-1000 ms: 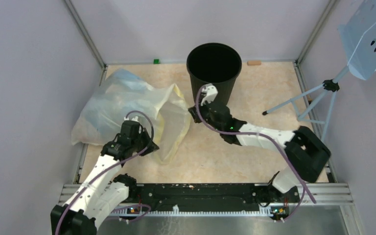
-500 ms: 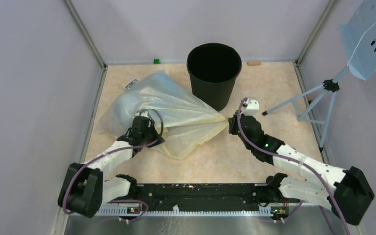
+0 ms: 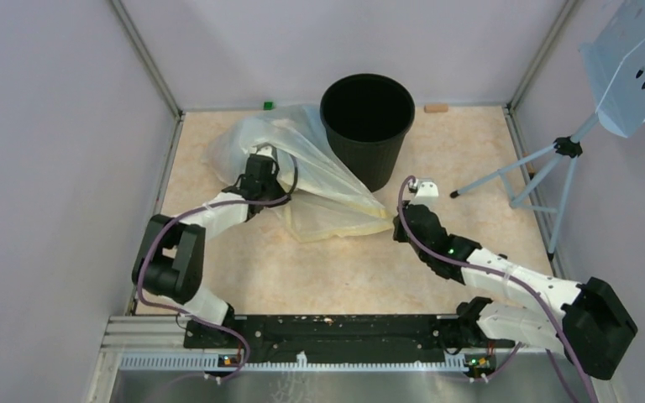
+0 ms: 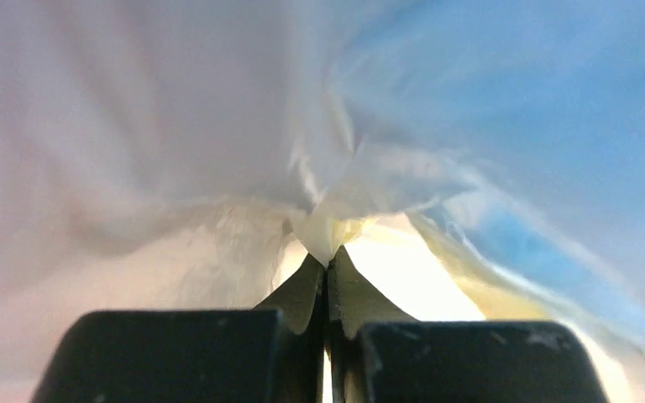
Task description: Put the trash bags into the trash bin
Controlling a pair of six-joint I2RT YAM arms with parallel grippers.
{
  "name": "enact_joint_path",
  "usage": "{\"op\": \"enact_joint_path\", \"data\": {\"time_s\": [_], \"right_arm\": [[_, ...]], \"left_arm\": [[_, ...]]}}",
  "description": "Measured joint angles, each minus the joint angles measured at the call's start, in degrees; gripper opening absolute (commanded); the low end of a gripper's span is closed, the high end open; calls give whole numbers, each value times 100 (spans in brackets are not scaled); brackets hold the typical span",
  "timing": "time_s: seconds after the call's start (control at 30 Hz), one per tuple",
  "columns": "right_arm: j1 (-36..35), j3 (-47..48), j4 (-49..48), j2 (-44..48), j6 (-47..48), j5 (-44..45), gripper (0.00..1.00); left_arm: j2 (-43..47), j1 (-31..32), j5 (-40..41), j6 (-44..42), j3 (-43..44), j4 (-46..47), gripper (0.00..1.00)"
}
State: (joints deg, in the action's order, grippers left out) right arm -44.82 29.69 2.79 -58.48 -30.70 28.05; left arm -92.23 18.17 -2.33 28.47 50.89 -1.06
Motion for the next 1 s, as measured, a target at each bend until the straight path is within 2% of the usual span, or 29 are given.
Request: {"op": "enact_joint_path", "data": {"time_s": [0.13, 0.37, 0.5, 0.63, 0.77, 0.9, 1.0], "right_arm": [[0, 85, 4, -234, 2, -22, 0], [0, 435, -26, -566, -2, -203, 0], [0, 514, -13, -577, -11, -229, 0], [0, 546, 109, -575, -68, -157, 0], [0, 699, 420, -577, -92, -2, 0], [0, 914, 658, -577, -101, 173, 0], [2, 1023, 776, -577, -105, 216, 0]], "left_arm": [[927, 17, 26, 188, -540, -455, 0], [3915, 57, -46, 599, -1663, -1733, 0], [5062, 70, -367, 885, -1845, -2105, 0], [5182, 107, -879, 1126, -1845, -2288, 0], [4828, 442, -1073, 1222, -1591, -2614, 0], [4323, 942, -778, 1069, -380, -3239, 0], [3998, 1064, -393, 883, 555, -3510, 0]]}}
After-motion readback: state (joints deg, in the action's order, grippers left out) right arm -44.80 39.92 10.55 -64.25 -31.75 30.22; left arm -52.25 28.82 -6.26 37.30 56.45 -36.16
